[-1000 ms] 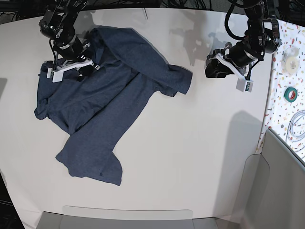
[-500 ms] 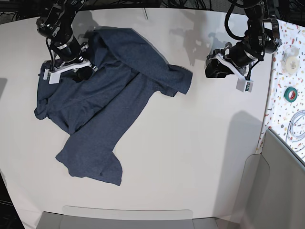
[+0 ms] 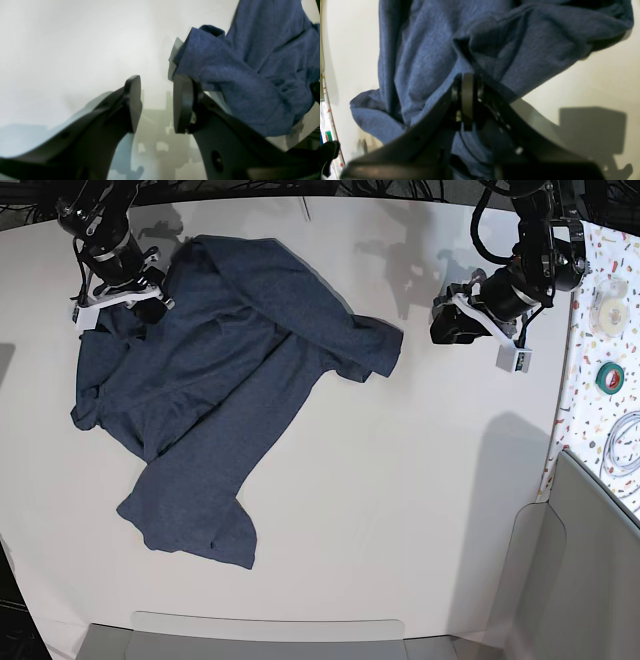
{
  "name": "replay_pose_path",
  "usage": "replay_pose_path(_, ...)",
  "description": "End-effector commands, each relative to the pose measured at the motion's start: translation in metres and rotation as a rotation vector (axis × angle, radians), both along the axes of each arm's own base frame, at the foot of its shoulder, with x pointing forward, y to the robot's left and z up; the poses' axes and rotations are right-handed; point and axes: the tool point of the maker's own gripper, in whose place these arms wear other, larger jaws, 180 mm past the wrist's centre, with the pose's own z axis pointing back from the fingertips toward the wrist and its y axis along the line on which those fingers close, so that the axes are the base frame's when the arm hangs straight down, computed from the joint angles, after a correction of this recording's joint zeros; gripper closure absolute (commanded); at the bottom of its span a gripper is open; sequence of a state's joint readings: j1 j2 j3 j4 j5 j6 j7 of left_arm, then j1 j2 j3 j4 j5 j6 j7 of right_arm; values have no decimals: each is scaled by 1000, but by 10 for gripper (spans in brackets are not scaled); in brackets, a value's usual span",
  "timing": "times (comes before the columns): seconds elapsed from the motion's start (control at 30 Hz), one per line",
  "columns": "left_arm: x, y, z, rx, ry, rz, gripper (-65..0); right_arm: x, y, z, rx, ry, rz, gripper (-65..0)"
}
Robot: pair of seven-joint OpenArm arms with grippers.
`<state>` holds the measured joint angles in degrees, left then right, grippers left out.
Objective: Layout the t-shirt on the table in an organized manner, then fold the t-shirt properly
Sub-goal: 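Hold the shirt edge with the right gripper while the left gripper approaches, then move the left gripper onto the shirt's middle fold and grasp it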
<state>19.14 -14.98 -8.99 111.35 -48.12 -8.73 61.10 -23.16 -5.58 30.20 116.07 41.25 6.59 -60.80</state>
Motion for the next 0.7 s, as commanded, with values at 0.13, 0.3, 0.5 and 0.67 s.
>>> replay_pose_path(0.13, 21, -22, 20, -88, -85, 22, -199, 5, 4, 9, 4, -41, 9, -15)
replay_pose_path(0.3, 26, -27, 21, -109, -92, 30, -199, 5, 6, 9, 11, -42, 8, -15)
replay_pose_path(0.5, 26, -25, 13, -115, -69, 39, -199, 9, 20, 9, 26, -46, 54, -15)
replay_pose_path(0.67, 25, -20, 4, -115, -43, 55, -199, 13, 36, 10, 47, -52, 95, -15)
